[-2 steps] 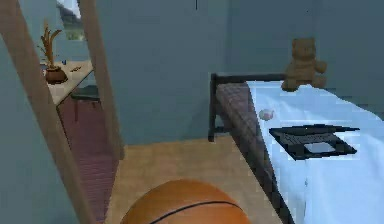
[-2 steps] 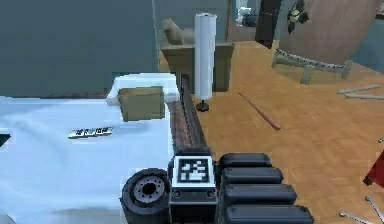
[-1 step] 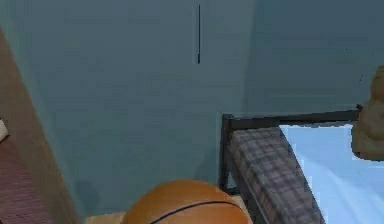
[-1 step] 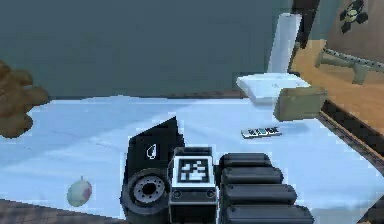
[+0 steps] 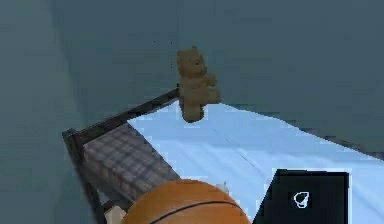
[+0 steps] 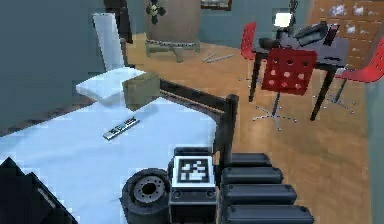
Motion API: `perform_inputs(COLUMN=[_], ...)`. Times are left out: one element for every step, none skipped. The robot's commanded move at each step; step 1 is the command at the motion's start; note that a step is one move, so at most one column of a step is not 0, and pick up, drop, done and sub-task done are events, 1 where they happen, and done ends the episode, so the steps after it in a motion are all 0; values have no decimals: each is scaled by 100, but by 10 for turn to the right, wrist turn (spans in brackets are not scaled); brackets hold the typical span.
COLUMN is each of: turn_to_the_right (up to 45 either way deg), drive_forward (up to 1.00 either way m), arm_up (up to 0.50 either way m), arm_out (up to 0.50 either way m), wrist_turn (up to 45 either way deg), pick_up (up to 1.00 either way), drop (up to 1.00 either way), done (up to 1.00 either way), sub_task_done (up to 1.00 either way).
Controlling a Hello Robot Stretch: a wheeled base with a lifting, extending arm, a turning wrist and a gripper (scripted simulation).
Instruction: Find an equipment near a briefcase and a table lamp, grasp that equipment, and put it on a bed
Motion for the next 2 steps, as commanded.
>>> perform_inputs(turn_to_the_right=[450, 450], drive_forward=[0, 0], arm_up=[0, 0], arm_out=[0, 0], wrist_turn=[0, 0], pick_up=[0, 0], drop=[0, 0], done=[0, 0], sub_task_done=[0, 0])
